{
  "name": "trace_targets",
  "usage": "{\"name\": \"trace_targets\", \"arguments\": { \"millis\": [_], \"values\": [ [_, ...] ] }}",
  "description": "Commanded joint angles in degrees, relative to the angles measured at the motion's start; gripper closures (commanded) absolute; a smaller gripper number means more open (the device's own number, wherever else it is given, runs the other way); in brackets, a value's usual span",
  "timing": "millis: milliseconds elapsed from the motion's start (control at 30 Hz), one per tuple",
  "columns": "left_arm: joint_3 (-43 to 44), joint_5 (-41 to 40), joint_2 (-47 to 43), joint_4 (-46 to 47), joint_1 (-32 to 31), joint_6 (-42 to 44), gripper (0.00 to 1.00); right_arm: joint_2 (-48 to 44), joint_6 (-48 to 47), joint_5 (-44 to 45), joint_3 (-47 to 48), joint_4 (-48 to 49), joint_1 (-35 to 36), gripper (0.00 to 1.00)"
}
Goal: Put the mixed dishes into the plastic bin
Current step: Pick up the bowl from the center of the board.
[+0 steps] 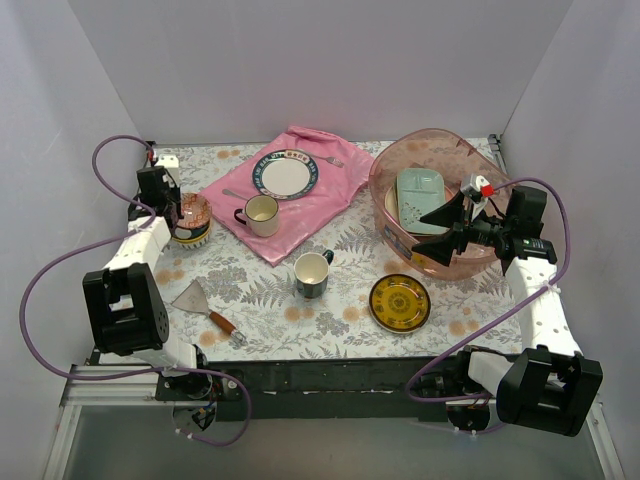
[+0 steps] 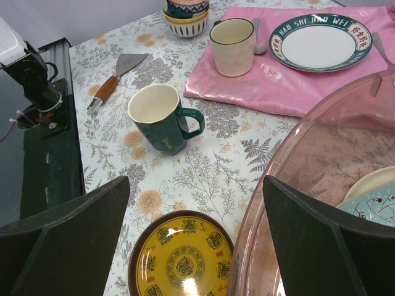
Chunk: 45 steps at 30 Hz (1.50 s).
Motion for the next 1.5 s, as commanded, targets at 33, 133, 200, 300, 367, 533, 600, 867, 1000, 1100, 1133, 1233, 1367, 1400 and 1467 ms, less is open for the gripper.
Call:
{"name": "trace_targets", "arguments": {
  "millis": [33,133,200,300,367,533,600,867,1000,1100,1133,1233,1367,1400,1467],
  "values": [
    [0.9,0.0,-4.0,1.5,-0.1,-0.6,1.0,-0.8,-0.7,-1.2,0.8,-0.1,-0.1,0.04],
    [-0.2,-0.9,-5.8,2.2,-0.2,-0.7,1.0,-0.8,-0.7,-1.1,0.8,-0.1,-0.1,0.04],
    [-1.1,-1.5,-7.1,2.7,-0.2,-0.7,1.0,-0.8,-0.7,-1.2,0.8,-0.1,-0.1,0.04],
    [-2.3,-1.8,-9.2,3.1,-0.2,-0.9,1.0,-0.8,-0.7,-1.2,0.8,-0.1,-0.1,0.04],
    [-2.7,-1.9,-10.5,3.4,-0.2,-1.0,1.0,-0.8,-0.7,-1.3,0.8,-0.1,-0.1,0.04],
    [-4.0,-2.1,-12.1,3.8,-0.2,-1.4,1.0,-0.9,-0.7,-1.2,0.8,-0.1,-0.1,0.04],
    [-3.9,-2.0,-12.7,3.8,-0.1,-1.6,1.0,-1.0,-0.7,-1.2,0.8,-0.1,-0.1,0.04],
    [-2.2,-2.3,-13.7,3.1,-0.2,-3.1,1.0,-1.1,-0.7,-1.3,0.8,0.0,-0.1,0.04],
    [-2.4,-1.7,-13.4,2.8,-0.2,-4.0,1.0,-1.1,-0.8,-1.2,0.8,-0.1,-0.1,0.04],
    [-2.3,-1.0,-12.7,2.4,-0.2,-4.8,1.0,-1.1,-0.9,-1.2,0.8,-0.1,-0.1,0.04],
    [-2.2,-0.6,-12.6,2.2,-0.1,-5.1,1.0,-1.1,-0.9,-1.2,0.8,-0.1,-0.1,0.04],
    [-1.0,1.3,-12.2,1.1,0.6,-7.6,1.0,-1.1,-1.0,-1.1,0.9,-0.3,-0.1,0.04],
    [0.1,3.2,-11.9,0.1,1.8,-9.7,1.0,-1.1,-1.1,-1.0,0.9,-0.4,-0.1,0.04],
    [0.2,3.2,-11.9,0.1,1.8,-10.0,1.0,-1.0,-1.1,-1.0,0.8,-0.4,-0.1,0.04],
    [0.3,3.2,-12.2,-0.1,2.1,-10.9,1.0,-1.0,-1.2,-0.9,0.8,-0.4,-0.1,0.04]
  ]
}}
